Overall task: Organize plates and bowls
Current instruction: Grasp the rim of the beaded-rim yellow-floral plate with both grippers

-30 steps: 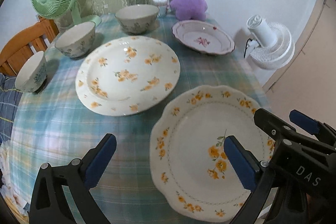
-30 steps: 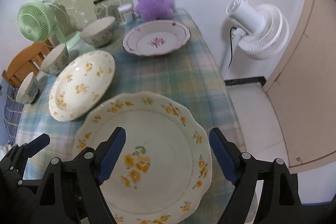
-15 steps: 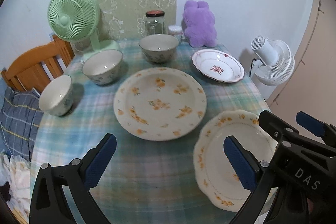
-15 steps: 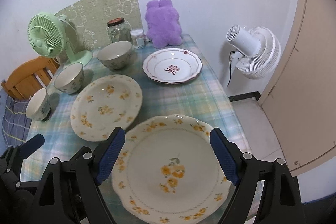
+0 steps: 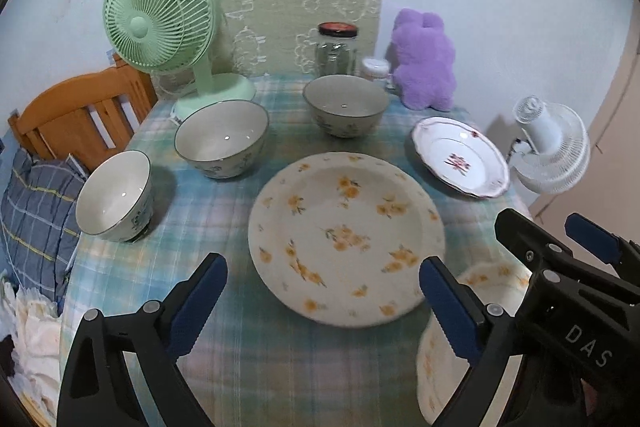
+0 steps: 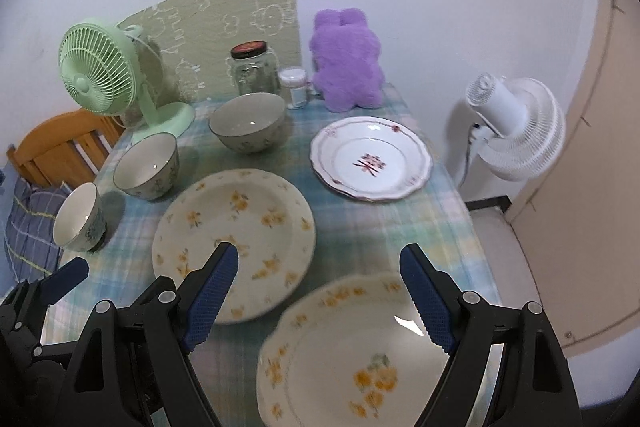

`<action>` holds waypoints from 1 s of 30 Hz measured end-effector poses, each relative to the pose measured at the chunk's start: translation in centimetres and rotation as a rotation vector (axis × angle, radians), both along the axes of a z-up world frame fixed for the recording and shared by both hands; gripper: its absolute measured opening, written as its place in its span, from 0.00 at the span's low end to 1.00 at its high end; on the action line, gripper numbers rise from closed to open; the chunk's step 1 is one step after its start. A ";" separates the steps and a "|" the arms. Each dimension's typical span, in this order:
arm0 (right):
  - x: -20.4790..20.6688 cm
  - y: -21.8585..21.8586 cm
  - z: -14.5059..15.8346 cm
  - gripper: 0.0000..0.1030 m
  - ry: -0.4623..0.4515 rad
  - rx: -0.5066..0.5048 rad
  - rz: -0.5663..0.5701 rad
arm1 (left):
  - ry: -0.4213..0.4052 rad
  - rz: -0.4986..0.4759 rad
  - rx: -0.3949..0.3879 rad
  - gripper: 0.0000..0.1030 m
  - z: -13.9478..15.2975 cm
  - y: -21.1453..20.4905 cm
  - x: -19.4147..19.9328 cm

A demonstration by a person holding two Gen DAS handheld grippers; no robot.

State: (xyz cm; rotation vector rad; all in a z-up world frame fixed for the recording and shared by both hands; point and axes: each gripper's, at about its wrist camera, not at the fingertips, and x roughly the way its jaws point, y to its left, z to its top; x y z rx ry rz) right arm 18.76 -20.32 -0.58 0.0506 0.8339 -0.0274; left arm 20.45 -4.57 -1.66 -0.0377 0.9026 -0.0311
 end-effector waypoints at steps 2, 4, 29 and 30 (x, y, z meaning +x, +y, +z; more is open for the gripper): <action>1.7 0.5 -0.6 0.83 0.008 -0.005 0.006 | 0.002 0.013 0.000 0.92 -0.6 0.4 1.1; 2.9 0.8 -1.2 0.83 0.018 0.006 0.011 | 0.013 0.035 0.005 0.91 -1.3 0.9 2.4; 12.7 1.6 -10.9 0.82 0.194 0.011 0.074 | 0.164 0.095 0.072 0.82 -9.7 1.8 9.8; 12.8 1.6 -11.1 0.81 0.199 0.013 0.080 | 0.176 0.096 0.067 0.81 -10.0 2.0 10.0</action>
